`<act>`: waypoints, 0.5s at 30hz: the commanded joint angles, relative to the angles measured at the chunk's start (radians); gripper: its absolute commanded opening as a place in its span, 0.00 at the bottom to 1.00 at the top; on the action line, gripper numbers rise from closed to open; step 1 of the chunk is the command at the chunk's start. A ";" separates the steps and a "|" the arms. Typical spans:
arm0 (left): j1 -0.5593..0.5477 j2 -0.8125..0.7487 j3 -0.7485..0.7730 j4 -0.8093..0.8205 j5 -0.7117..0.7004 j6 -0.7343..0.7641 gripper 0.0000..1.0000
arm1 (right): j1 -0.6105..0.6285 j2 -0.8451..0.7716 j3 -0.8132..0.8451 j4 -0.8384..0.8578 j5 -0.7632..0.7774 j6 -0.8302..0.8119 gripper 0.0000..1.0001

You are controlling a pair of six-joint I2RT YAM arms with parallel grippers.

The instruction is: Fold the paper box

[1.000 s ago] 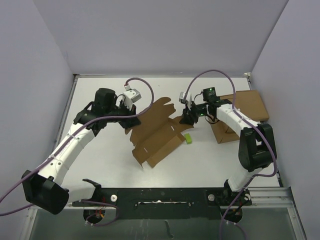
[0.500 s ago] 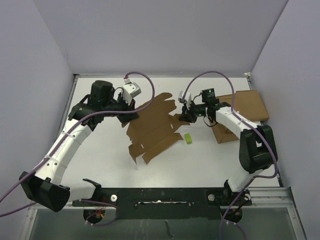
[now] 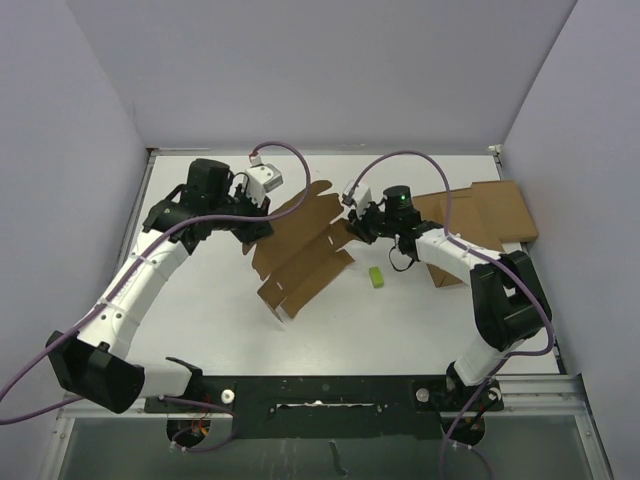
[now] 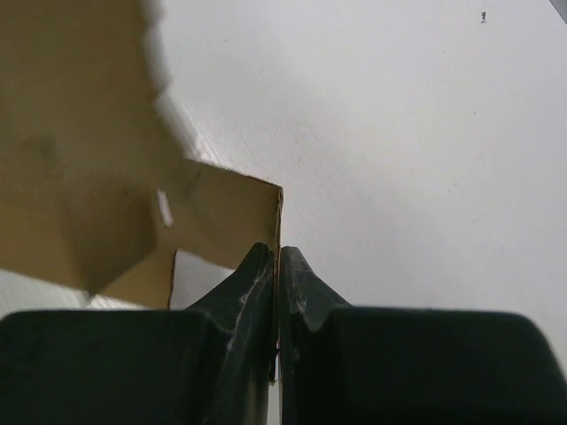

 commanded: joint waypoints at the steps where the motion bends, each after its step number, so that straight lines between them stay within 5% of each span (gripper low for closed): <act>1: 0.022 0.021 0.059 0.008 -0.121 0.045 0.00 | 0.004 -0.027 0.020 0.108 0.017 0.043 0.00; 15: -0.006 0.082 0.081 0.068 -0.075 0.002 0.00 | -0.003 0.000 -0.023 0.206 -0.023 0.201 0.00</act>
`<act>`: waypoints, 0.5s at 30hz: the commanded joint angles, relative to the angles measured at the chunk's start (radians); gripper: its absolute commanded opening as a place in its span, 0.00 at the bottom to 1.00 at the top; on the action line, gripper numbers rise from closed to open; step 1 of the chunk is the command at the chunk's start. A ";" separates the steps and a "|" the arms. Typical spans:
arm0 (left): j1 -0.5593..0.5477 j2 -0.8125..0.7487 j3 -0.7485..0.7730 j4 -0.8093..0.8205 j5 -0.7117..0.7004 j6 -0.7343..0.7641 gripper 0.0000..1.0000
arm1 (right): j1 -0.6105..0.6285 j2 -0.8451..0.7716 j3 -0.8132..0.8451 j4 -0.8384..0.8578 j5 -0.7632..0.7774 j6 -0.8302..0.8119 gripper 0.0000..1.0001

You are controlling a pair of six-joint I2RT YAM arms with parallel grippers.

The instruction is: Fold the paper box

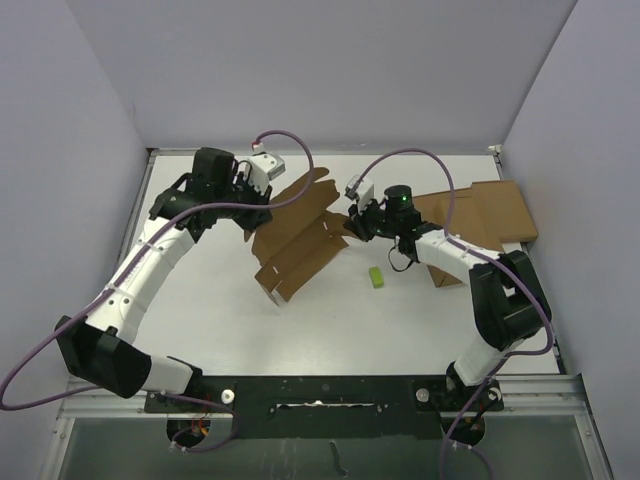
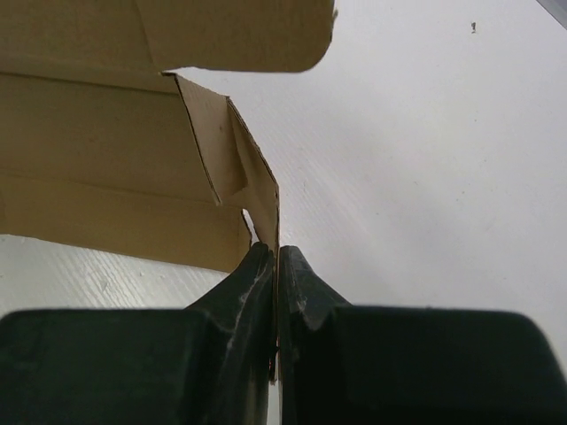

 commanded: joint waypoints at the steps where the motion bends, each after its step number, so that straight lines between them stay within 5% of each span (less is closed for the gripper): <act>1: -0.020 -0.004 -0.016 0.062 0.058 -0.029 0.00 | -0.009 0.000 -0.022 0.125 -0.024 0.073 0.00; 15: -0.025 -0.022 -0.181 0.175 0.123 -0.127 0.00 | -0.046 0.025 -0.065 0.111 -0.203 0.103 0.00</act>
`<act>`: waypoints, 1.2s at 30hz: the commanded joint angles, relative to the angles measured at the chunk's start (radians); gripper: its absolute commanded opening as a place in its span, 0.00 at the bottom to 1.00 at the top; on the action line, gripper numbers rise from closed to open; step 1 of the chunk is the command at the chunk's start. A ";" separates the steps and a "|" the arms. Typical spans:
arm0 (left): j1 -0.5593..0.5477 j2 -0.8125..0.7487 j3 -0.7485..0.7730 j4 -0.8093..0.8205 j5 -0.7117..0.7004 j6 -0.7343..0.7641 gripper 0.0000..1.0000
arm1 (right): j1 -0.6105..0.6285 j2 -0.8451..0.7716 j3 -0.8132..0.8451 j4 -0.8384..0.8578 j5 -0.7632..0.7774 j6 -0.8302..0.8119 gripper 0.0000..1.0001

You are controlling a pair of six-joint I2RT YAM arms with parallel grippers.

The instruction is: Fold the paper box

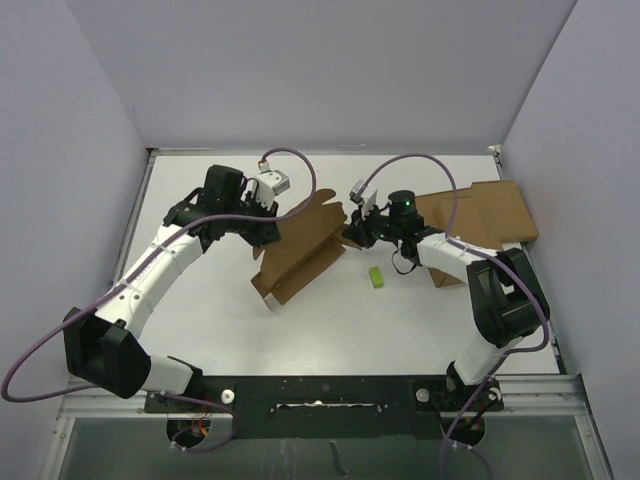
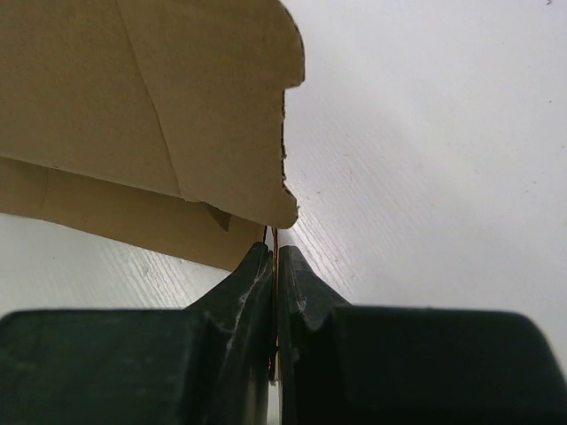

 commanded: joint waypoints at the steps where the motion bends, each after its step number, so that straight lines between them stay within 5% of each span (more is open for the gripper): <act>1: -0.004 -0.023 -0.035 0.098 0.037 -0.045 0.00 | -0.022 0.014 -0.008 0.039 -0.105 0.014 0.00; 22: -0.004 -0.101 -0.210 0.246 0.051 -0.069 0.00 | -0.031 0.033 0.054 -0.196 -0.227 -0.095 0.16; 36: -0.030 -0.106 -0.213 0.231 0.048 -0.029 0.00 | -0.104 0.028 0.152 -0.404 -0.396 -0.229 0.50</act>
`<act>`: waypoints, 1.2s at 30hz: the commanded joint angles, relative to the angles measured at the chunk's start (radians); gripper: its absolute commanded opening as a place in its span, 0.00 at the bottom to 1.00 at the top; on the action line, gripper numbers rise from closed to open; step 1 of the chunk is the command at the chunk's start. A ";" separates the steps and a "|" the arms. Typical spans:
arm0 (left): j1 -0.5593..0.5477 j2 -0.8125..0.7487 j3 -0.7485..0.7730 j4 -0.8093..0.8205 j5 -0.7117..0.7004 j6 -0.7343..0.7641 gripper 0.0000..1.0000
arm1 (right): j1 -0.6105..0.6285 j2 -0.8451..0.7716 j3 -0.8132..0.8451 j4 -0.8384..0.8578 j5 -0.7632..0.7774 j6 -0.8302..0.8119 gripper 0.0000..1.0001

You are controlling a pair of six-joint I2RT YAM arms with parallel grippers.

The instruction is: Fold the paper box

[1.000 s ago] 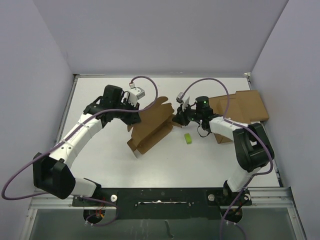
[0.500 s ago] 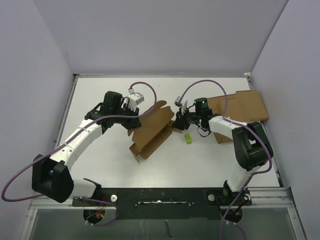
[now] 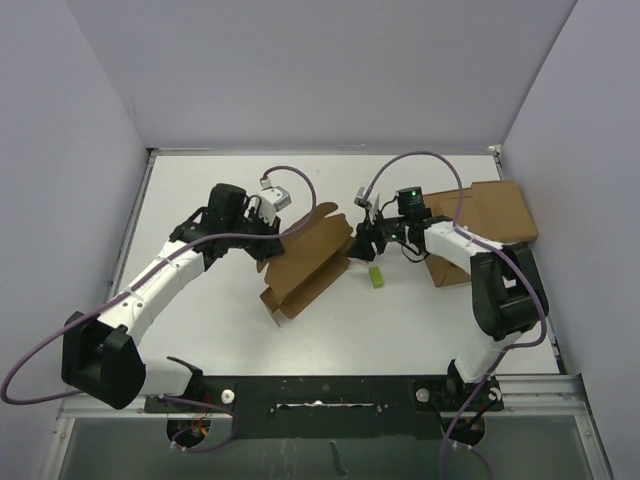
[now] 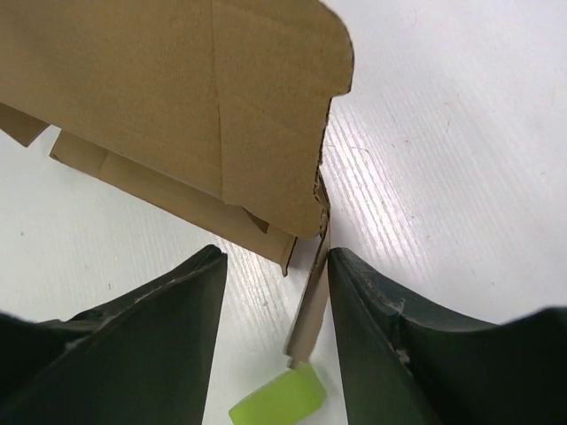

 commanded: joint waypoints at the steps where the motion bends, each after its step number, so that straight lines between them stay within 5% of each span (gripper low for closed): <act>1: -0.019 -0.050 0.002 0.044 0.019 0.024 0.00 | -0.033 -0.017 0.067 -0.079 -0.125 -0.071 0.53; 10: -0.039 -0.053 0.015 0.022 -0.002 0.049 0.00 | -0.093 -0.013 0.177 -0.324 -0.266 -0.282 0.69; 18: -0.048 -0.056 0.020 0.010 -0.002 0.070 0.00 | -0.193 -0.084 0.215 -0.422 -0.287 -0.408 0.67; 26: -0.053 -0.060 0.028 0.005 0.002 0.086 0.00 | -0.199 -0.003 0.191 -0.046 0.054 -0.069 0.09; 36: -0.056 -0.069 0.020 0.024 0.005 0.088 0.00 | -0.080 0.092 0.171 -0.036 -0.104 -0.282 0.04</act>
